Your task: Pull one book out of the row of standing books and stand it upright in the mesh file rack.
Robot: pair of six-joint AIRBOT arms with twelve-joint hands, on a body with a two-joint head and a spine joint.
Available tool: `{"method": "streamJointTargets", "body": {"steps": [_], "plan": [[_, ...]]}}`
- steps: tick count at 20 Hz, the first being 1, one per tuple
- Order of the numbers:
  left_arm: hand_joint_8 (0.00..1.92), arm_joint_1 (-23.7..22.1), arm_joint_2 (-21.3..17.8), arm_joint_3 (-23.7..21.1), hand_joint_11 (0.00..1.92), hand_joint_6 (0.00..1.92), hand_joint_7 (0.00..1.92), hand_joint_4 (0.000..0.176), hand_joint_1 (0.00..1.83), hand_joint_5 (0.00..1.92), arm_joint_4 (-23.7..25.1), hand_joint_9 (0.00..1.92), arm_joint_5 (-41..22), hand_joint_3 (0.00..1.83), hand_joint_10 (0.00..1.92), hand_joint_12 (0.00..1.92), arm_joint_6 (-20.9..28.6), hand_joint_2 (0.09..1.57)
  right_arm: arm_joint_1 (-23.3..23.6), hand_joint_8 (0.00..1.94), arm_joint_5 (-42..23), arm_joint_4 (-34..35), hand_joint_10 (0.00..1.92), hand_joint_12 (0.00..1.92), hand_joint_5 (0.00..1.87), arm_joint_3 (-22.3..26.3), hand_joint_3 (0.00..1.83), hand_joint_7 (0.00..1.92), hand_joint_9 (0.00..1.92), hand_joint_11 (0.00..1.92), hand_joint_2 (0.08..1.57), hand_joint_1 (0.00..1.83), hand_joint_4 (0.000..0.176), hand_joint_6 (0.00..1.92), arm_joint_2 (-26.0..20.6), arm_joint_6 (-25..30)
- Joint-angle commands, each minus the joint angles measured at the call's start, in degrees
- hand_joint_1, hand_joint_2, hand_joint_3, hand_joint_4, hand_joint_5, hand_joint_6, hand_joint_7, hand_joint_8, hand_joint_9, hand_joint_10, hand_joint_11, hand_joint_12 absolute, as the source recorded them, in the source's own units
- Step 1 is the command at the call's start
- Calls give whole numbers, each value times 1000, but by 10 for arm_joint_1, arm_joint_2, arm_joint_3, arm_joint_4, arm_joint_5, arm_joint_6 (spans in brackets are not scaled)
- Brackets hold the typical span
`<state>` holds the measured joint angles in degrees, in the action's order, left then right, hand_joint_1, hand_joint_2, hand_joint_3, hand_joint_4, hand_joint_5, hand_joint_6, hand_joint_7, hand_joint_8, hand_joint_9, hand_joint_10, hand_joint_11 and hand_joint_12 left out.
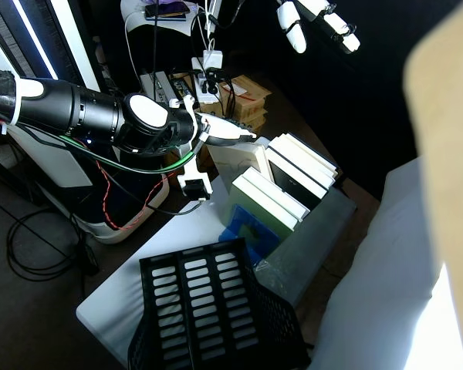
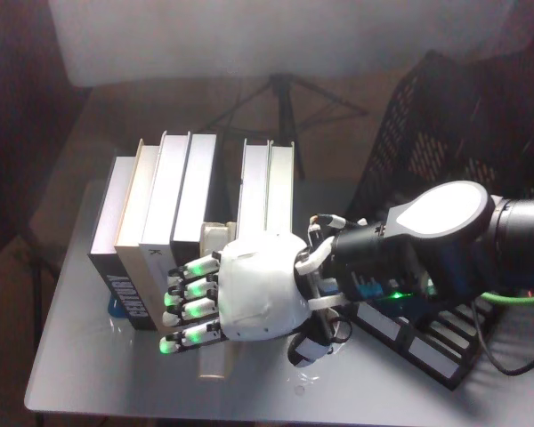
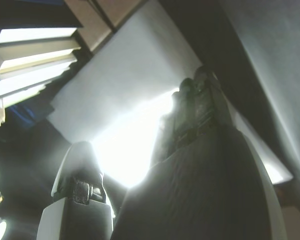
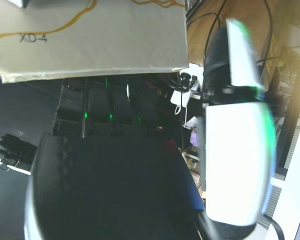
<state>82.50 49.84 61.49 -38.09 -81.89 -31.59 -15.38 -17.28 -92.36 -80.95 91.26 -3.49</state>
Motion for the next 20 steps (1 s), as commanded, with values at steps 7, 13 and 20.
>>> {"method": "streamJointTargets", "body": {"steps": [7,13,20], "plan": [[0,1,3,8,0,0,0,78,205,0,-15,0,-72,5,0,0,4,1385,-9,4,10,0,41,486,20,-19,43,84,68,0,1059,1035,86,3,14,-3],[0,1,4,10,0,0,0,85,191,0,-12,0,-73,4,0,0,5,1391,-10,6,14,-5,6,198,10,-31,0,7,13,0,874,1031,44,1,21,-5],[0,1,5,11,0,0,0,81,222,0,-11,0,-73,2,0,0,6,1400,-14,0,30,-25,14,3,47,-40,13,0,34,0,1022,1208,63,21,25,-6]]}}
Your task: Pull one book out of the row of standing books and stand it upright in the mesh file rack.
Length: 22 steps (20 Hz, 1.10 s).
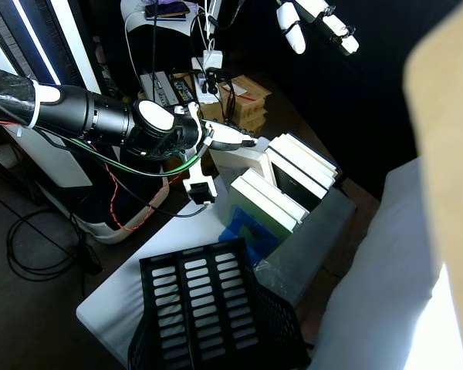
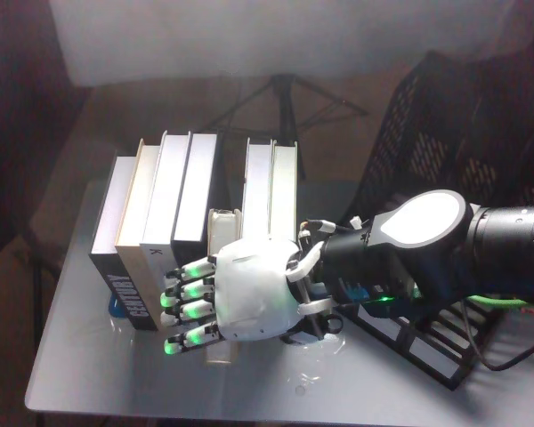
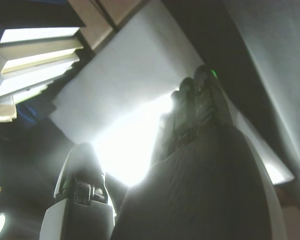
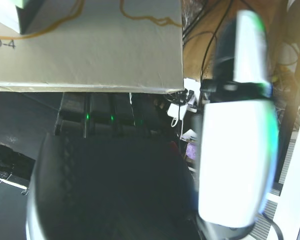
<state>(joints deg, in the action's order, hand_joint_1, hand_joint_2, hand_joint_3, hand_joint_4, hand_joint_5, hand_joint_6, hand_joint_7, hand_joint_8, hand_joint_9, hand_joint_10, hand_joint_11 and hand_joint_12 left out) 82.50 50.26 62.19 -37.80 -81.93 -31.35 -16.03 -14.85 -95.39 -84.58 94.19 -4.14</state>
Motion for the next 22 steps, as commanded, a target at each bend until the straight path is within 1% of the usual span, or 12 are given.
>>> {"method": "streamJointTargets", "body": {"steps": [1,3,7,9,11,14,17,18,19,20,21,22], "plan": [[0,1,1,4,0,0,0,77,221,0,-13,0,-73,3,0,0,4,1401,-7,0,8,3,2,0,48,-4,12,0,6,0,1021,1208,64,22,-4,1],[0,1,2,4,0,0,0,82,222,0,-13,0,-73,4,0,0,4,1404,-8,0,12,-9,14,0,46,-5,13,0,34,0,1023,1208,63,21,-2,1],[0,1,3,4,0,0,0,74,217,0,-12,0,-75,1,0,0,5,1400,-10,0,28,-33,2,0,55,-5,8,0,6,0,1016,1212,63,25,1,1],[0,1,3,4,0,0,0,88,228,0,-12,0,-74,1,0,0,5,1400,-10,0,33,-34,14,0,46,-8,12,0,34,0,1023,1209,63,21,1,1],[0,1,5,5,0,0,0,86,240,0,-12,0,-75,0,0,0,7,1399,-10,0,34,-30,0,0,50,-12,10,0,0,0,1020,1210,64,23,1,1],[0,1,6,6,0,0,0,66,198,0,-12,0,-74,0,0,0,7,1393,-10,0,34,-27,0,0,50,-14,9,0,0,0,1020,1210,64,23,2,1],[0,1,7,6,0,0,0,68,208,0,-12,0,-75,2,0,0,8,1400,-10,0,31,-23,0,0,50,-8,9,0,0,0,1020,1210,64,23,2,1],[0,1,7,6,0,0,0,61,235,0,-11,0,-75,3,0,0,9,1405,-10,0,31,-23,14,0,46,-9,10,0,34,0,1024,1209,63,21,2,1],[0,1,8,6,0,0,0,61,258,0,-11,0,-75,2,0,0,9,1405,-10,0,31,-20,2,0,55,-11,7,0,6,0,1017,1212,63,25,2,1],[0,1,8,6,0,0,0,65,258,0,-11,0,-75,0,0,0,9,1400,-10,0,31,-20,0,0,50,-13,8,0,0,0,1020,1210,64,23,2,4],[0,1,8,6,0,0,0,77,260,0,-11,0,-76,0,0,0,9,1398,-10,0,31,-19,14,0,46,-13,10,0,34,0,1024,1209,63,22,2,6],[0,1,8,6,0,0,0,82,261,0,-11,0,-77,0,0,0,10,1398,-11,0,31,-19,2,0,55,-13,6,0,6,0,1017,1212,63,25,2,6]]}}
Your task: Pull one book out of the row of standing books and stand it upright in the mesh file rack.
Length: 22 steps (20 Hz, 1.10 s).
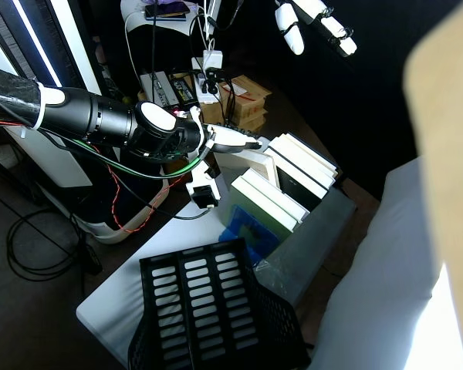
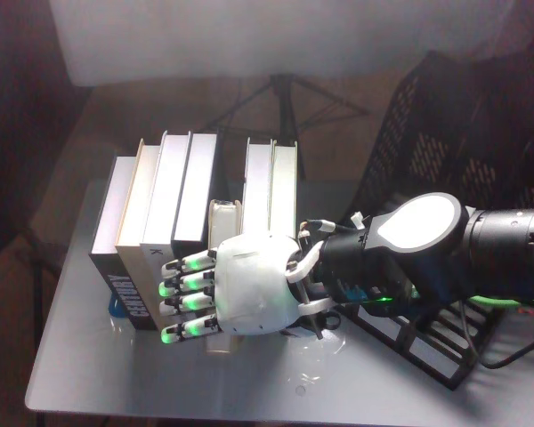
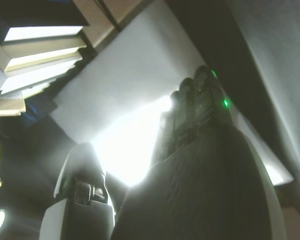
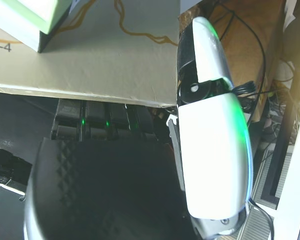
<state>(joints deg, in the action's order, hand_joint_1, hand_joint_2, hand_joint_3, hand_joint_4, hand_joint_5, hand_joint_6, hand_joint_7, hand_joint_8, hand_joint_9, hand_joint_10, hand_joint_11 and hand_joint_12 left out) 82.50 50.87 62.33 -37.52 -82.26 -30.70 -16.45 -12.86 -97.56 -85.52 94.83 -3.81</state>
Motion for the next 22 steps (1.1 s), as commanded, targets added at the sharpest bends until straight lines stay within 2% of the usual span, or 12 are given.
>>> {"method": "streamJointTargets", "body": {"steps": [1,10,11,12,14,15,16,17,18,19,20,22], "plan": [[0,1,2,3,0,0,0,83,254,0,-16,0,-76,0,0,0,4,1395,-11,0,11,3,0,0,50,-2,8,0,0,0,1021,1210,64,23,-5,3],[0,-44,5,42,0,0,0,59,308,0,22,0,-26,0,0,0,7,1405,-30,0,18,45,0,0,49,9,7,0,0,0,1021,1210,64,24,-23,3],[0,-50,5,46,0,2,0,57,330,6,27,0,-21,0,0,0,7,1401,-32,21,19,48,100,719,196,9,5,116,190,0,1058,991,9,26,-26,3],[0,-56,5,49,0,0,0,56,324,1,32,0,-17,0,0,0,7,1404,-34,16,20,49,302,1192,260,10,11,224,246,0,1093,1030,0,69,-30,3],[0,-66,6,55,0,0,0,45,287,0,42,0,-8,6,0,0,6,1418,-37,38,21,57,653,1542,344,10,24,364,259,0,1134,1162,0,170,-34,3],[0,-69,6,57,0,0,0,43,281,0,46,0,-3,6,0,0,6,1419,-38,840,21,59,1001,1775,755,9,9,869,697,364,1141,1195,0,935,-35,3],[0,-71,6,59,0,0,0,51,266,0,49,0,-1,5,0,0,6,1419,-38,1362,22,59,1659,1892,852,8,15,877,965,787,1165,1228,0,937,-35,3],[0,-72,6,60,0,0,0,48,293,0,51,0,0,4,0,0,8,1420,-39,1458,23,59,1869,1915,849,8,25,889,1112,944,1168,1237,0,987,-35,3],[0,-74,5,62,0,3,0,37,319,7,53,0,2,3,0,0,9,1419,-41,1844,23,59,1911,1920,913,8,14,1123,1219,1115,1140,1165,0,1103,-35,3],[0,-77,5,63,0,3,0,34,324,8,56,0,4,3,0,0,9,1420,-41,1614,24,59,1838,1921,859,8,587,962,1099,987,896,1225,0,1180,-36,3],[0,-81,5,66,0,3,0,35,326,8,60,0,9,3,0,0,9,1421,-41,1713,25,59,1904,1921,873,8,933,932,1139,1042,751,1236,0,1288,-36,3],[0,-89,5,70,0,1,0,33,328,3,69,0,15,4,0,0,9,1423,-41,1330,29,59,1625,1921,870,6,767,963,983,904,775,1360,0,1108,-36,3]]}}
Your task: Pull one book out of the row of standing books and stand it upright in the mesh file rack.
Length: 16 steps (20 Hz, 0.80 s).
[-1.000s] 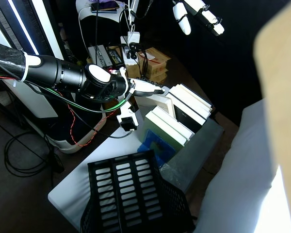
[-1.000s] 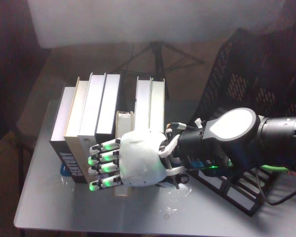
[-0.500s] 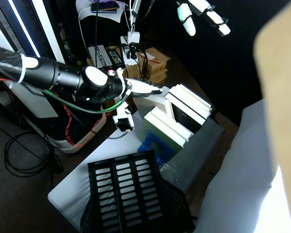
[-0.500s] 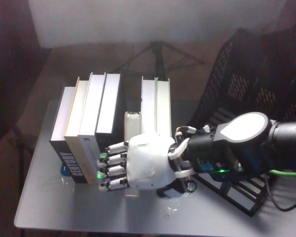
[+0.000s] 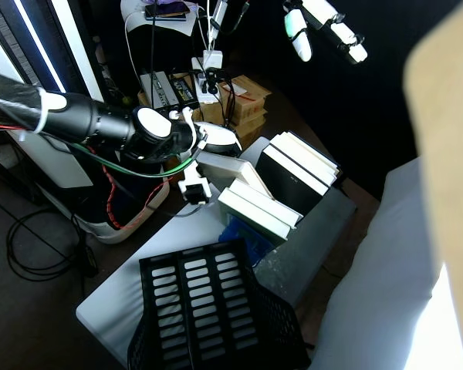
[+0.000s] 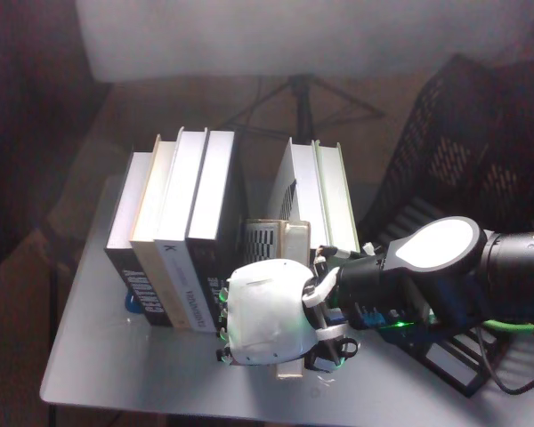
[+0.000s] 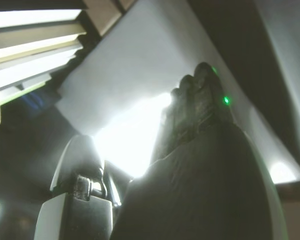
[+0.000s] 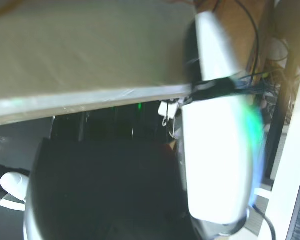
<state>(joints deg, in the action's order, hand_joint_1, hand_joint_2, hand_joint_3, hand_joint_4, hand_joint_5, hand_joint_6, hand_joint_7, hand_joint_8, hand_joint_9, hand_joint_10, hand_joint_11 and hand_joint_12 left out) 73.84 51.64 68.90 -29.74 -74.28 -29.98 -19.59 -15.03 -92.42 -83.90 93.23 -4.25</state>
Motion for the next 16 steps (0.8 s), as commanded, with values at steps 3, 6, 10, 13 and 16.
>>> {"method": "streamJointTargets", "body": {"steps": [3,6,10,13,16], "plan": [[0,-12,-2,7,0,0,0,30,301,1,0,0,-59,4,0,0,0,1424,-11,879,55,9,1273,1822,889,-10,194,1015,989,815,1012,1382,0,1057,-24,7],[0,-12,-2,7,0,1,0,46,316,2,0,0,-61,0,0,0,1,1416,-11,1066,55,9,1368,1819,802,-10,11,913,907,688,1145,1368,0,1120,-25,7],[0,-12,-2,7,0,6,0,60,333,13,0,0,-63,0,0,0,1,1408,-11,1012,55,10,1271,1716,813,-12,0,897,922,635,1148,1366,0,1239,-25,7],[0,-12,-2,7,0,3,0,57,320,6,0,0,-65,0,0,0,1,1415,-11,1016,54,12,1297,1748,821,-12,2,902,877,592,1151,1362,0,1262,-25,7],[0,-12,-1,6,14,1,0,55,328,3,-2,0,-67,0,0,7,2,1414,-11,1008,51,13,1309,1750,809,-11,1,903,882,617,1153,1362,0,1269,-26,7]]}}
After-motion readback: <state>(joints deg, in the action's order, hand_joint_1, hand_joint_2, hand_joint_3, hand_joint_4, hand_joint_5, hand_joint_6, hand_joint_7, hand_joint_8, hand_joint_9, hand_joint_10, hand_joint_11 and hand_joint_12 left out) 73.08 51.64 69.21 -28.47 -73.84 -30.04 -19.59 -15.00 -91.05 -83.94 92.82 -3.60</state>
